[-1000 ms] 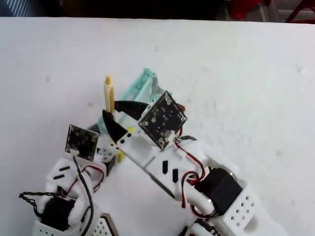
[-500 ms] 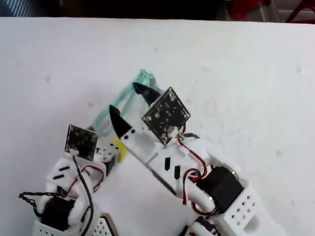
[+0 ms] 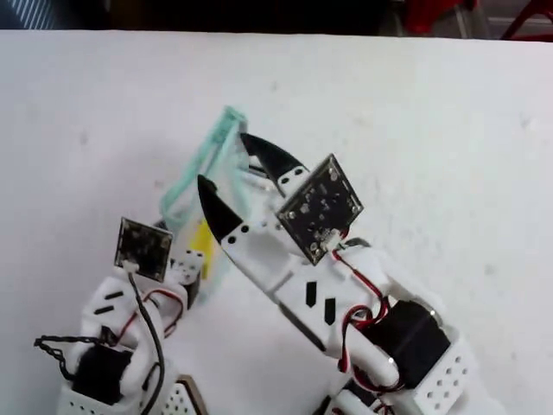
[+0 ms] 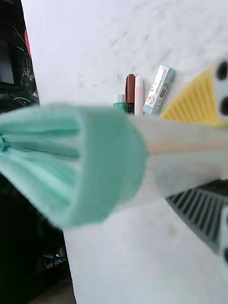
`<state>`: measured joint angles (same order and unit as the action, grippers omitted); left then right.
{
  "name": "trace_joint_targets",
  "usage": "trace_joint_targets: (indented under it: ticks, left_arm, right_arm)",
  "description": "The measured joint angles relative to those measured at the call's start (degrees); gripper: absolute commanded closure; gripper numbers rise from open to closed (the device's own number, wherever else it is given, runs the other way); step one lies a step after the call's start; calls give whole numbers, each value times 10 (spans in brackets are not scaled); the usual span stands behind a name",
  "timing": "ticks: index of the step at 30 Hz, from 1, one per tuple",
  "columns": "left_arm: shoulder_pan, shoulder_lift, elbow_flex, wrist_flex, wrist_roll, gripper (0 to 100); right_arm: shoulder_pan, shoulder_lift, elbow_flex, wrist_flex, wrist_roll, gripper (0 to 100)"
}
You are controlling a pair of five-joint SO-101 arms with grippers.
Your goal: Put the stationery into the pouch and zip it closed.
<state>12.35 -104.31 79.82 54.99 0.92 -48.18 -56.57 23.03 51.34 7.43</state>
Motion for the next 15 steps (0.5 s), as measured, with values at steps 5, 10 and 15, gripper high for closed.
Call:
trace_joint_targets:
  ticks: [5,10,15]
  left_arm:
    - [-2,0,0,-11,0,977]
    - [-2,0,0,-14,0,977]
    - [-37,1,0,-14,0,977]
  right_arm:
    - [76,-1,-18,0,0,789]
    - [152,-1,-22,11,0,789]
    - [194,41,-23,18,0,790]
